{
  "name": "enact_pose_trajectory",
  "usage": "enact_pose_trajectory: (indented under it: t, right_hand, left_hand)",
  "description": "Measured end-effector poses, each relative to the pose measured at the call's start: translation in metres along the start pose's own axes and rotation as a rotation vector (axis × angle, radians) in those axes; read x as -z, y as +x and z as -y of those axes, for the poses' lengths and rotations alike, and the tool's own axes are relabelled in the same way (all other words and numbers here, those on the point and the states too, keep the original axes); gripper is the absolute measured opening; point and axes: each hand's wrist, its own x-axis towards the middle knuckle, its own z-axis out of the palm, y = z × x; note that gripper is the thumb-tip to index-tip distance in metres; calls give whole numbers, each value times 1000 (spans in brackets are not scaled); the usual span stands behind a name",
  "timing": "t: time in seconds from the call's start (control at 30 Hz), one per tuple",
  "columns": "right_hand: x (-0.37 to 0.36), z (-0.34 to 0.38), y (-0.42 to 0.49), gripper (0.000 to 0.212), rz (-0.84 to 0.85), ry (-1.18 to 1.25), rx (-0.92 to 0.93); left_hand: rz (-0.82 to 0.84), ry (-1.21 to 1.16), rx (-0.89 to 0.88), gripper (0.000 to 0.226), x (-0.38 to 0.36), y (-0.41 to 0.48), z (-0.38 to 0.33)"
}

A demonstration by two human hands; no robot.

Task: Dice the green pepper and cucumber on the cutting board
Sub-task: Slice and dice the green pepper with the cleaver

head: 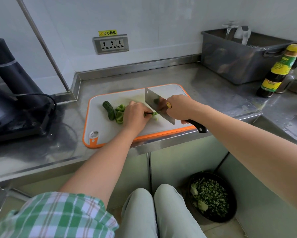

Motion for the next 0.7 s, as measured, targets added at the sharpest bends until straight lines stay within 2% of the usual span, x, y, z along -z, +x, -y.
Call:
enact_pose_trajectory:
  t: [0.13,0.33,0.53,0.7]
  right_hand:
    - [-18,2,7,13,-28,-11,9]
    - [-23,1,9,15,-121,104,-12]
    - [-12,10,2,12,-20,50,-4]
    - [-25,15,8,17,-37,78,-36]
  left_hand:
    - [-23,7,-2,15,-4,-2,3]
    - [-43,-85,36,16,-9,-7,2]
    - [-86,-130,47,12,-9,-8,3]
    - [-90,-121,43,6,-9,-10,2]
